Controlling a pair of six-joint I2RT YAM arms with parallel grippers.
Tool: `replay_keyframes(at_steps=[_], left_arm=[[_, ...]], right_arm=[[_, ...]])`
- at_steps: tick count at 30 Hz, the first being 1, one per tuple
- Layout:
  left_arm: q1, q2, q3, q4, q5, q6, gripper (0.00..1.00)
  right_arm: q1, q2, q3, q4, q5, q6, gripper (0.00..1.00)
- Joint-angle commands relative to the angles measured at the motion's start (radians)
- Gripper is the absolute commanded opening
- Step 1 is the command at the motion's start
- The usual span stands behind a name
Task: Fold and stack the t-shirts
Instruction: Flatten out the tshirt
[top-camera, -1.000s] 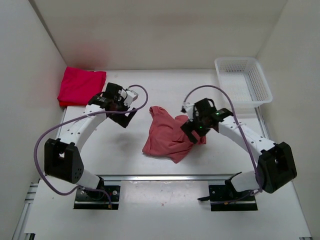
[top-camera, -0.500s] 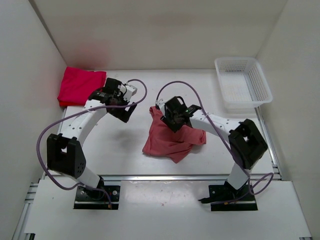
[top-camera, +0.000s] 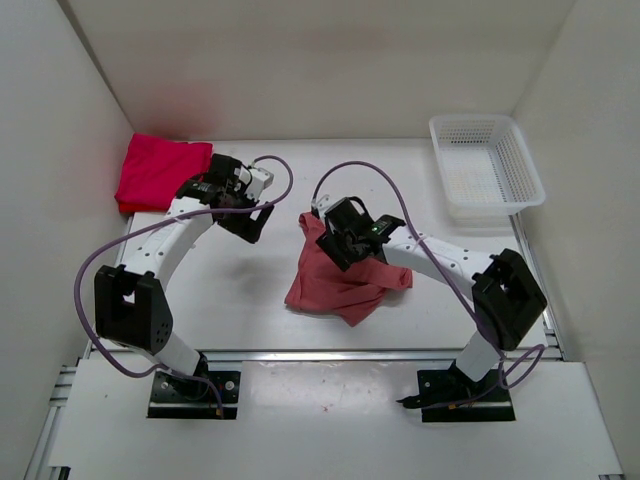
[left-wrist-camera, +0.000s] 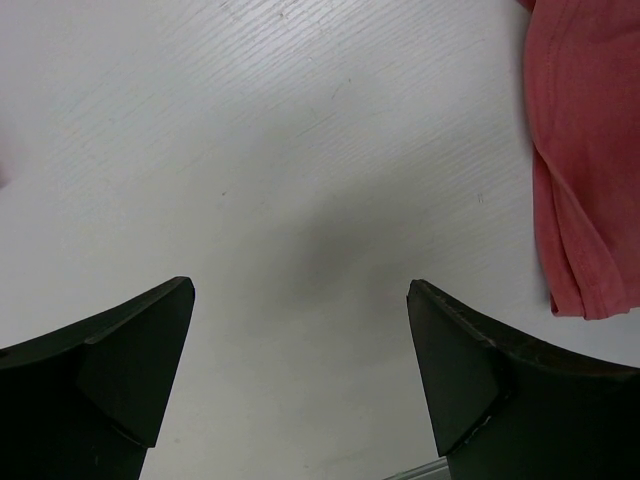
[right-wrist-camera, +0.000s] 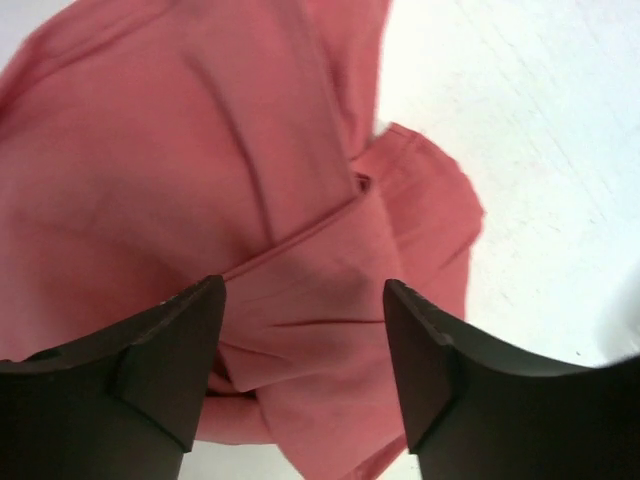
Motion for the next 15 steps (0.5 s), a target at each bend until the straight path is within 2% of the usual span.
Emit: replay_keyframes(at_steps=[1,3,5,8,11,13,15], left_arm=[[0.007,-0.042,-0.009,0.0,0.034,-0.01,0.98],[0.007,-0.042,-0.016,-0.009,0.032,-0.009,0.98],[0.013,-0.039,-0.012,-0.003,0.034,-0.01,0.99],[-0.005,-0.027,-0.001,0.0,0.022,-0.004,0.98],[-0.022,-0.01,0.025,-0.001,0.023,0.002,0.99],[-0.03,0.0,0.04,-0.003,0.032,-0.002,0.99],[-0.024,0.0,0.048,-0.001,0.029,-0.002,0.99]], right_arm=[[0.028,-0.003,-0.011,-0.004,-0.034,0.03,0.68],[0.033,0.009,-0.04,0.005,-0.048,0.004,0.81],[0.03,0.018,-0.091,0.028,-0.009,-0.005,0.82],[-0.007,0.018,-0.155,0.047,0.04,0.001,0.76],[-0.05,0.028,-0.165,0.053,0.048,-0.005,0.64],[-0.052,0.029,-0.16,0.065,0.042,-0.034,0.41],[-0.044,0.019,-0.159,0.064,0.05,-0.05,0.32]])
